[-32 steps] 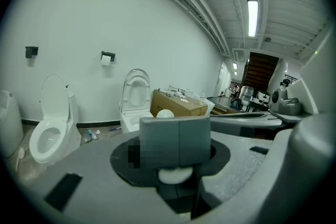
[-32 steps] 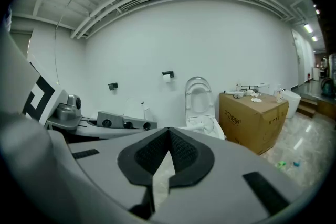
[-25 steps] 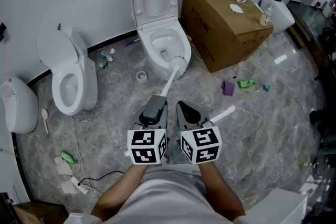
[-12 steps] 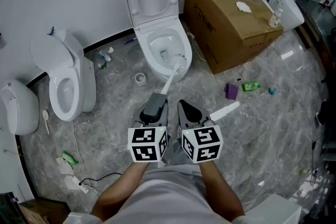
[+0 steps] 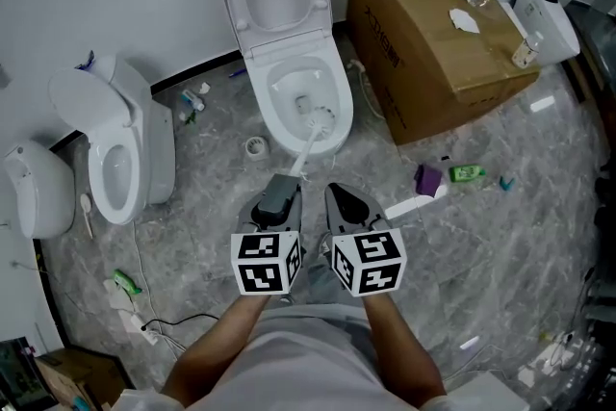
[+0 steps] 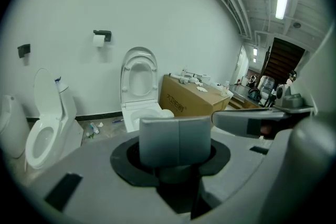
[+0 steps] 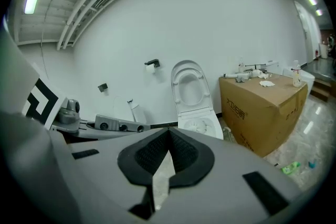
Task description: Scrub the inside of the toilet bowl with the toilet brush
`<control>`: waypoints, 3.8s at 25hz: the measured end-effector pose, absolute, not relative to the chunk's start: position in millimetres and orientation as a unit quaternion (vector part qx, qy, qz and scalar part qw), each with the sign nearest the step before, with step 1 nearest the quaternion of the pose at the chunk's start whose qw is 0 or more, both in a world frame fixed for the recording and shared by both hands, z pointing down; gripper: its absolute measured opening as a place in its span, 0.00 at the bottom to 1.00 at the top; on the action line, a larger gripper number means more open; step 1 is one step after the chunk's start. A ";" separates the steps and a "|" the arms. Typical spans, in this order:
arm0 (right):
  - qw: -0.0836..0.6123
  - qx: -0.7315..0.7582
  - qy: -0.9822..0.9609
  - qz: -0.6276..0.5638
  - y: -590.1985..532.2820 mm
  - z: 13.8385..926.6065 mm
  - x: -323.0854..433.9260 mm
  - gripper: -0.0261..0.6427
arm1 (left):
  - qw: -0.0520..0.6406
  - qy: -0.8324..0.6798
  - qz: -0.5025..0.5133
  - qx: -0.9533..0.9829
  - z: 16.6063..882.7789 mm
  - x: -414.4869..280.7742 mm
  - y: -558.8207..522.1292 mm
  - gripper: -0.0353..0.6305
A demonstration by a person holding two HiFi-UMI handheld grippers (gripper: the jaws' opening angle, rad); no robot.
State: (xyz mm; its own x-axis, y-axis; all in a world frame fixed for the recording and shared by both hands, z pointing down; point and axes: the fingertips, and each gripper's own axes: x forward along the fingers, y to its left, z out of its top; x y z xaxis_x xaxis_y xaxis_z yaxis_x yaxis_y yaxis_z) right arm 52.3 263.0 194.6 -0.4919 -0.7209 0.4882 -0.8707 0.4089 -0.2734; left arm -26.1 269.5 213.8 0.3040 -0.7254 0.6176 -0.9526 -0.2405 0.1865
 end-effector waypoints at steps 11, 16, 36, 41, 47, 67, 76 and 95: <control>0.158 0.465 -0.826 0.276 205.7 229.6 66.7 0.04 | 0.293 -0.553 0.244 0.741 260.6 -18.9 224.4 0.28; 0.166 0.466 -0.819 0.290 176.8 255.5 61.9 0.04 | 0.311 -0.545 0.255 0.736 289.8 -24.8 198.7 0.28; 0.239 0.497 -0.769 0.323 15.3 371.6 32.3 0.04 | 0.400 -0.460 0.312 0.729 432.0 -46.4 56.0 0.28; 0.260 0.504 -0.762 0.312 -11.0 388.8 27.9 0.04 | 0.414 -0.443 0.324 0.726 462.6 -47.7 32.6 0.28; 0.265 0.512 -0.752 0.321 -25.3 404.3 24.8 0.04 | 0.434 -0.423 0.325 0.726 490.0 -46.6 14.2 0.28; 0.265 0.470 -0.779 0.319 -30.7 457.3 28.2 0.04 | 0.420 -0.453 0.294 0.729 526.2 -19.9 -31.1 0.28; 0.257 0.447 -0.798 0.312 -34.4 474.1 29.3 0.04 | 0.400 -0.483 0.277 0.728 529.0 -17.2 -55.7 0.28; 0.259 0.439 -0.800 0.316 -45.6 493.9 35.4 0.04 | 0.374 -0.550 0.267 0.697 538.7 -67.1 -109.4 0.28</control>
State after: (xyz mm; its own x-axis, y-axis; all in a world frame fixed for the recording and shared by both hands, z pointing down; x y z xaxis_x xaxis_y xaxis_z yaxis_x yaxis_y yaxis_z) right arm 35.4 -45.6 493.9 -0.4809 -0.5381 0.6922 -0.8659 0.4153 -0.2788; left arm -67.1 -109.4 538.7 0.2534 -0.5668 0.7839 -0.9666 -0.1154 0.2290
